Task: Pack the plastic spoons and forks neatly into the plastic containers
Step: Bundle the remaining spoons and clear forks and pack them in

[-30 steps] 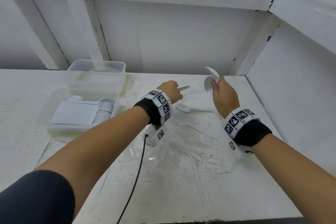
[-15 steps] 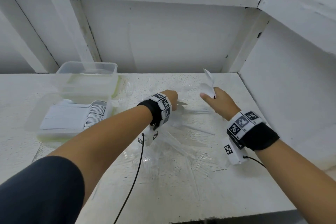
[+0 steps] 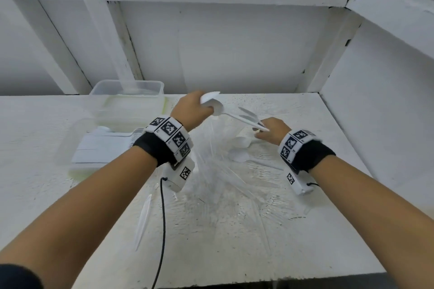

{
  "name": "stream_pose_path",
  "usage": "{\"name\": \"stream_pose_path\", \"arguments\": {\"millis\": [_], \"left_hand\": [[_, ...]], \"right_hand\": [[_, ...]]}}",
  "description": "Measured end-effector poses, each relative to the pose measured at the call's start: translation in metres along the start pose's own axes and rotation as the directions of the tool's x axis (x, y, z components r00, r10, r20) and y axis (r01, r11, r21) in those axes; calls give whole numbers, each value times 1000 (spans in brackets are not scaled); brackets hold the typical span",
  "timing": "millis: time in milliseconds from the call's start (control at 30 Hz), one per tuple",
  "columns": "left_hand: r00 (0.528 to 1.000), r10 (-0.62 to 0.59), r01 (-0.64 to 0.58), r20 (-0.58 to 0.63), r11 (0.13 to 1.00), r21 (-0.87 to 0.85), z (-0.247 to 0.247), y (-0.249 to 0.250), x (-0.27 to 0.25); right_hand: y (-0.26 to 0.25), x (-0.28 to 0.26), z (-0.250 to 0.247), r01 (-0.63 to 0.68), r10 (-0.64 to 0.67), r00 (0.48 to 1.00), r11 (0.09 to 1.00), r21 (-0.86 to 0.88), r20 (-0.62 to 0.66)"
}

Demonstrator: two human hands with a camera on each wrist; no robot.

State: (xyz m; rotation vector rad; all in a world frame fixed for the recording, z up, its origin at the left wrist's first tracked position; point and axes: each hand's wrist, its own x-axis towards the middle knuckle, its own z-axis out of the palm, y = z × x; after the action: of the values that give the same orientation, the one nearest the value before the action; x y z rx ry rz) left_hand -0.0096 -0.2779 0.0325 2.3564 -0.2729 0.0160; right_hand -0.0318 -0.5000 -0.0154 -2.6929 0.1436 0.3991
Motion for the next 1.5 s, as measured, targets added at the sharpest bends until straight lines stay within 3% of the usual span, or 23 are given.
{"name": "stream_pose_path", "arguments": {"millis": [167, 267, 400, 533, 667, 700, 767, 867, 1033, 1300, 1500], "left_hand": [[986, -80, 34, -145, 956, -291, -4, -14, -12], [985, -92, 33, -144, 928, -370, -1, -17, -17], [983, -138, 71, -118, 889, -453, 3, -14, -16], [974, -222, 152, -55, 809, -568, 7, -7, -14], [962, -267, 232, 61, 674, -702, 11, -1, -15], [958, -273, 245, 81, 642, -726, 12, 0, -16], [953, -287, 262, 98, 615, -744, 13, 1, -18], [948, -307, 265, 77, 635, -726, 16, -2, -18], [936, -338, 305, 100, 634, -710, 15, -9, -19], [930, -334, 326, 154, 555, -765, 8, -10, -26], [938, -302, 338, 168, 696, -633, 18, -1, -28]], "right_hand": [[-8, 4, 14, 14, 2, 997, 978, -207, 78], [-6, 3, 14, 29, -12, 997, 971, -239, 71], [2, -2, 8, -37, 36, 999, 999, -26, -24], [9, -16, -3, -26, 77, 982, 960, 278, -174], [14, -37, -3, -45, 86, 994, 871, 490, -60], [15, -42, -1, -53, 74, 997, 869, 493, -25], [17, -50, 2, -29, 29, 1000, 940, 340, 5], [20, -51, 10, 51, -52, 998, 998, 44, 34], [14, -50, 25, 57, -32, 992, 977, -207, 124], [16, -56, 15, 47, -48, 998, 999, 18, 39], [26, -76, -8, 69, -34, 981, 980, 185, -189]]}}
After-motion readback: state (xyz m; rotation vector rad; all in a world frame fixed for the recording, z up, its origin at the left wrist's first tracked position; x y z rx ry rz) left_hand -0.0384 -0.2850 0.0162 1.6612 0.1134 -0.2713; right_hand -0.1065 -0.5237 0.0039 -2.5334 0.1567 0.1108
